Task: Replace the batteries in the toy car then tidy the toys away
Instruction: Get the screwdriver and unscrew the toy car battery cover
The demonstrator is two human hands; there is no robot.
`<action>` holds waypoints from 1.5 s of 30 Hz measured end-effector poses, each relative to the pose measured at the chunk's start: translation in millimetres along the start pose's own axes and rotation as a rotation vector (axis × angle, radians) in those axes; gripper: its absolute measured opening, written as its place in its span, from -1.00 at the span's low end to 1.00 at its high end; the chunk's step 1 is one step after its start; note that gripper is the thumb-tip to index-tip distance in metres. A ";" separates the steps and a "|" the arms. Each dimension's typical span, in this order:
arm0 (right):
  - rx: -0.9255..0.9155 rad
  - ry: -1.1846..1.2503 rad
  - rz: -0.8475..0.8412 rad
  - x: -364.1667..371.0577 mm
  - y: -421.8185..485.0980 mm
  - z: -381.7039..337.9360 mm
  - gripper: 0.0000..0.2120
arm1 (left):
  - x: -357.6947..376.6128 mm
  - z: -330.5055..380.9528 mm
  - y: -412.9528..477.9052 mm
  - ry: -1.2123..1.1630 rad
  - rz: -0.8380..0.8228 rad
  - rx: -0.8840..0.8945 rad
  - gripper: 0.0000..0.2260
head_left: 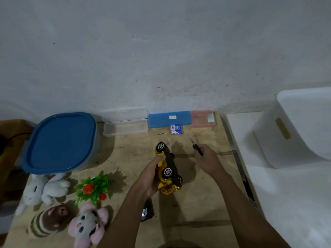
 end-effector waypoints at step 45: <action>-0.130 0.274 -0.395 -6.1 -50.0 -116.1 -0.77 | -8.7 38.2 -7.4 0.234 -0.142 0.374 -0.57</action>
Point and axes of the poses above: each hand's wrist, its own y-axis towards the middle knuckle, its own x-axis out of the palm, z = x × y, the point moved 2 cm from there along y, towards the middle knuckle, and after that the axes turned 9 degrees about z, right-handed, at the moved point
